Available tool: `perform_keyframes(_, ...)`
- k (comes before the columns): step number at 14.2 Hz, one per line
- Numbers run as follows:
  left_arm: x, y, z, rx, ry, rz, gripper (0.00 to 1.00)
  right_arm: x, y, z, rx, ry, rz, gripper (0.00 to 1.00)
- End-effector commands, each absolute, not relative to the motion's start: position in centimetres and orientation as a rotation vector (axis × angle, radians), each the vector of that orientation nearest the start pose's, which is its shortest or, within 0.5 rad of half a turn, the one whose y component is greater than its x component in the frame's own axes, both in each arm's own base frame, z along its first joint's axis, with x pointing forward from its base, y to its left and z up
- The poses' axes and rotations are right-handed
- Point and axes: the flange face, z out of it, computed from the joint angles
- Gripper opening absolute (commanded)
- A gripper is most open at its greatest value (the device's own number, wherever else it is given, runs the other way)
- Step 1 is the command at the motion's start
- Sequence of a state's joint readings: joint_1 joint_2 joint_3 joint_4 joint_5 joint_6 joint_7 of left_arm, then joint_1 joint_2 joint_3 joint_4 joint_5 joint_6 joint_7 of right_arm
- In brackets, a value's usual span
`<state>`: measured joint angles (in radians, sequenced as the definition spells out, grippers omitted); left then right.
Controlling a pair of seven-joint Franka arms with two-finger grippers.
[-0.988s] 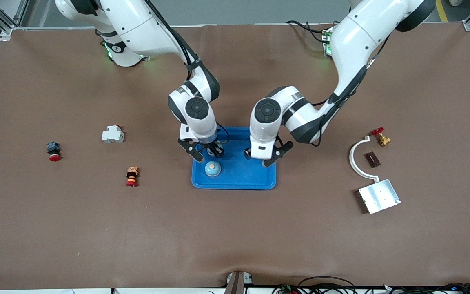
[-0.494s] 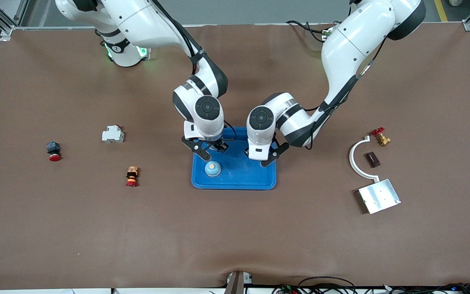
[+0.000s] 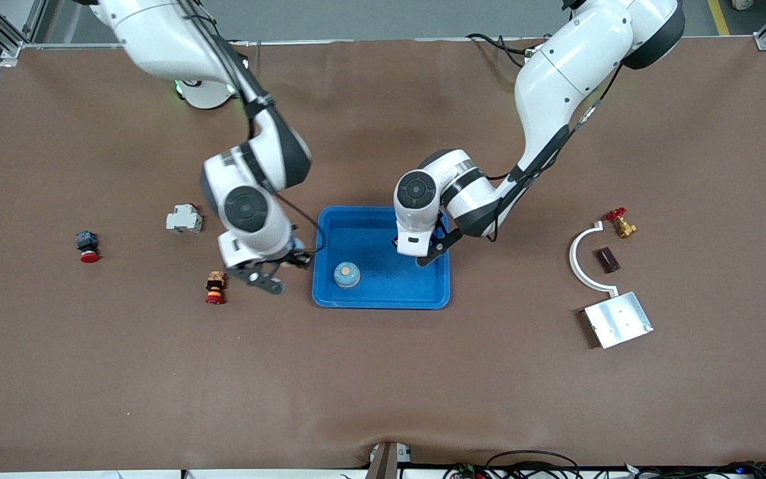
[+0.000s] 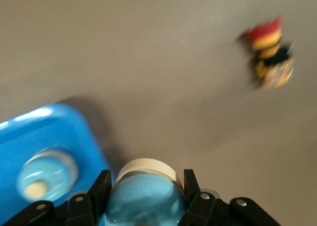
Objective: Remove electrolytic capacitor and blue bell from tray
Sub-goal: 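Grasp the second capacitor with the left gripper while the right gripper lifts the bell, then carry the capacitor to the silver box while the right gripper carries the bell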
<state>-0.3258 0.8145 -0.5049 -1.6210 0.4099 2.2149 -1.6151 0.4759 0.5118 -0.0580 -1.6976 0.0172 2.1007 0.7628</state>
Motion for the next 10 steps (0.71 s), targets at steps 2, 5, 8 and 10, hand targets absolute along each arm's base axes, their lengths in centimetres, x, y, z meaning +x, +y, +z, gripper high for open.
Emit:
perform_keyframes(2, 51.4, -46.4, 20.6, -2.932, -0.974, 0.051, 0.00, 60.3, 18.4, 29.2, -3.170, 0.283, 0.168, 0.00)
perform_keyframes(5, 54.5, -44.4, 24.0, -2.938, -0.971, -0.012, 0.00, 60.6, 11.0, 27.4, -3.160, 0.079, 0.156, 0.00)
perform_keyframes(8, 59.8, -37.4, 26.5, -2.960, -0.863, -0.057, 0.00, 59.9, 4.3, 24.7, -3.145, -0.089, 0.105, 0.00)
perform_keyframes(10, 62.2, -33.1, 28.2, -2.967, -0.792, -0.068, 0.00, 59.7, 2.2, 24.2, -3.142, -0.146, 0.108, 0.00)
